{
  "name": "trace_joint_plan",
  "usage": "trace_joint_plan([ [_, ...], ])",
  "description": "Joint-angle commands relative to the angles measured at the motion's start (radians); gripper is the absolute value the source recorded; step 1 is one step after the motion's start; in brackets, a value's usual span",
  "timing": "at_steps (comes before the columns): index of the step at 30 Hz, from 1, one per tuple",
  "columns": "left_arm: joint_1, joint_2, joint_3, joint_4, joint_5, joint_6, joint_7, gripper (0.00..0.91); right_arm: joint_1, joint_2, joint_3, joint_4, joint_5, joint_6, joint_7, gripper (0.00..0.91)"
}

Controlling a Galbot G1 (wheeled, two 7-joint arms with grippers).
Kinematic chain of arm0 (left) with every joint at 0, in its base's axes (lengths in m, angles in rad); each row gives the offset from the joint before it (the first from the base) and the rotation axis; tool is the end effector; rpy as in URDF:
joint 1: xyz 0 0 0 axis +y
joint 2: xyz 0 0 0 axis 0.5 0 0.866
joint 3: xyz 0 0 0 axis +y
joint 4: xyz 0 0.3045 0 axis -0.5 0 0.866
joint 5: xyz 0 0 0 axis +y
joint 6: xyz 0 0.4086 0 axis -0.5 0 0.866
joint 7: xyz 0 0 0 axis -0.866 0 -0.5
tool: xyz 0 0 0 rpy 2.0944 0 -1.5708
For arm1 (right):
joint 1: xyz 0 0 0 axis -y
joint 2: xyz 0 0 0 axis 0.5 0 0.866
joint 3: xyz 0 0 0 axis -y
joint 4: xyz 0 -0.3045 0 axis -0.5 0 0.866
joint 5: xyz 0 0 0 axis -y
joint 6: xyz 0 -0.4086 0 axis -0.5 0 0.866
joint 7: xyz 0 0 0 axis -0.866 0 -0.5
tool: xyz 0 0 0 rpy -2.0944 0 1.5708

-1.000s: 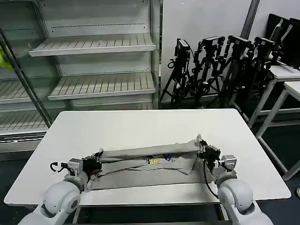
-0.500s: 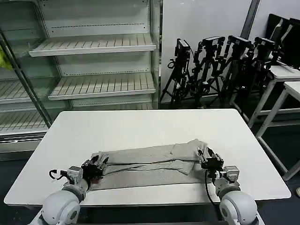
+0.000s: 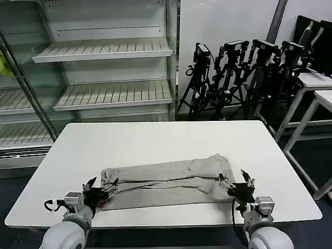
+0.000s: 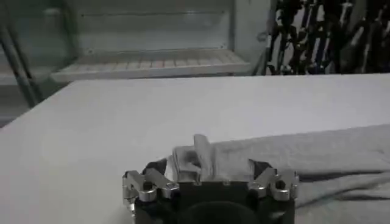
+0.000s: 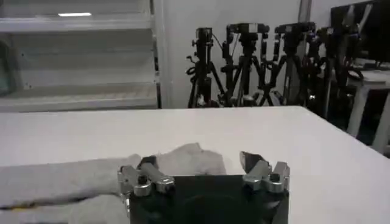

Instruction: Fold and organize the clothes.

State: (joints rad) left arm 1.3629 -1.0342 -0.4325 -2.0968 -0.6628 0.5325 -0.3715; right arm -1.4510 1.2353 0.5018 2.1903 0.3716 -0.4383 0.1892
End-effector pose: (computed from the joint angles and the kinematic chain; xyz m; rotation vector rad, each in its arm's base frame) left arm 0.3029 0.0232 -0.2060 -0.0277 -2.6794 0.0284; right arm 0.2799 -0.0153 -0.1913 0.0641 -2.8748 -0.0174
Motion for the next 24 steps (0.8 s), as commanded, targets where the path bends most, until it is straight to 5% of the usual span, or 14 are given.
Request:
trace_joint_plan([
  [1, -0.012, -0.105, 0.02, 0.077, -0.048, -0.047, -0.052, 0.907, -0.089, 0.04, 0.02, 0.043, -0.04, 0.01, -0.001, 0.907],
  [6, -0.015, -0.145, 0.036, 0.081, -0.056, -0.089, -0.078, 0.856, -0.112, 0.06, 0.021, 0.052, -0.052, 0.016, 0.0, 0.907],
  [8, -0.016, -0.151, 0.041, 0.086, -0.053, -0.098, -0.084, 0.554, -0.116, 0.068, 0.02, 0.054, -0.056, 0.017, 0.0, 0.907],
  [9, -0.017, -0.154, 0.043, 0.096, -0.047, -0.118, -0.087, 0.151, -0.118, 0.073, 0.02, 0.054, -0.059, 0.019, 0.0, 0.907],
  [10, -0.017, -0.156, 0.045, 0.101, -0.044, -0.13, -0.089, 0.03, -0.12, 0.075, 0.018, 0.054, -0.06, 0.019, 0.001, 0.907],
  [24, 0.002, -0.177, 0.047, 0.097, -0.078, -0.182, -0.085, 0.02, -0.138, 0.117, 0.003, 0.057, -0.087, 0.028, 0.005, 0.907],
])
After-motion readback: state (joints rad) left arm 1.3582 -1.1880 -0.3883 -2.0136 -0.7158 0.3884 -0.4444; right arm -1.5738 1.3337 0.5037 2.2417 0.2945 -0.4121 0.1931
